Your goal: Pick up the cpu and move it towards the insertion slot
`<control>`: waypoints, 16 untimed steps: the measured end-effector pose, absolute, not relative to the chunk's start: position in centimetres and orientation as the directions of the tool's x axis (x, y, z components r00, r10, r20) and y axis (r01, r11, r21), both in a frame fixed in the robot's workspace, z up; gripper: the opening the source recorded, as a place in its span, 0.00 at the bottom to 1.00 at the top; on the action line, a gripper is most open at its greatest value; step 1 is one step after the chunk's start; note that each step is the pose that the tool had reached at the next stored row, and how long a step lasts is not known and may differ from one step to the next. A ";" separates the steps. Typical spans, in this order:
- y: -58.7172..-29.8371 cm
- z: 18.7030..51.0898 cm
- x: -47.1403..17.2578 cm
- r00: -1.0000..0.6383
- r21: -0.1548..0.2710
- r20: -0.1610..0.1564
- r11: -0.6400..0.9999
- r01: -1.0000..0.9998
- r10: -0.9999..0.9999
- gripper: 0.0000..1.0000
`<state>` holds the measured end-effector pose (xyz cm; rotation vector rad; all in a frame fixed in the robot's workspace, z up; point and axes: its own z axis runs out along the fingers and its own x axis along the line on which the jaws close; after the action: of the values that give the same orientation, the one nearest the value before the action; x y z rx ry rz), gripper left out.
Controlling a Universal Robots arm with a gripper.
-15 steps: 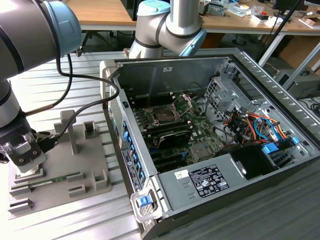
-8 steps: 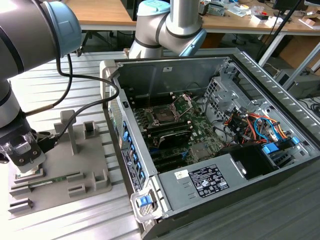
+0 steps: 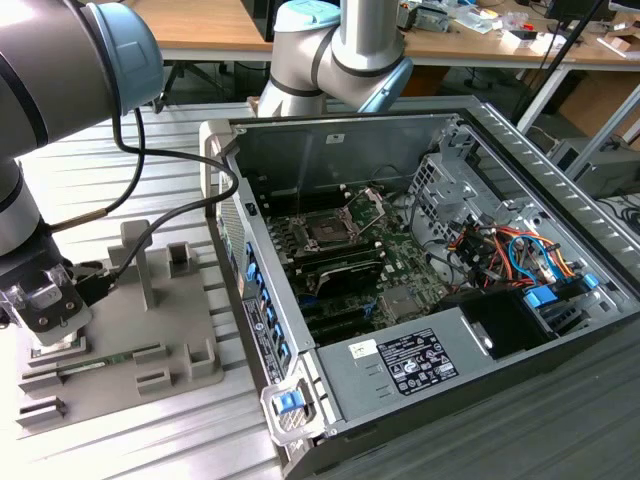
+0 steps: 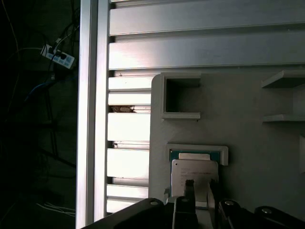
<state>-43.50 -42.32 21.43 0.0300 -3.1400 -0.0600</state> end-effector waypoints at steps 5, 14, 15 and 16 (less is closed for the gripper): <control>-42.3 21.4 -43.5 -1.000 0.038 0.001 0.999 -0.019 -0.019 0.54; -42.3 21.4 -43.5 -1.000 0.038 0.000 0.999 -0.019 -0.019 0.66; -42.3 21.4 -43.5 -1.000 0.038 0.000 0.999 -0.019 -0.019 0.66; -42.3 21.3 -43.5 -1.000 0.038 0.000 0.999 -0.019 -0.019 0.66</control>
<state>-43.50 -42.31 21.27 0.0300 -3.1402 -0.0602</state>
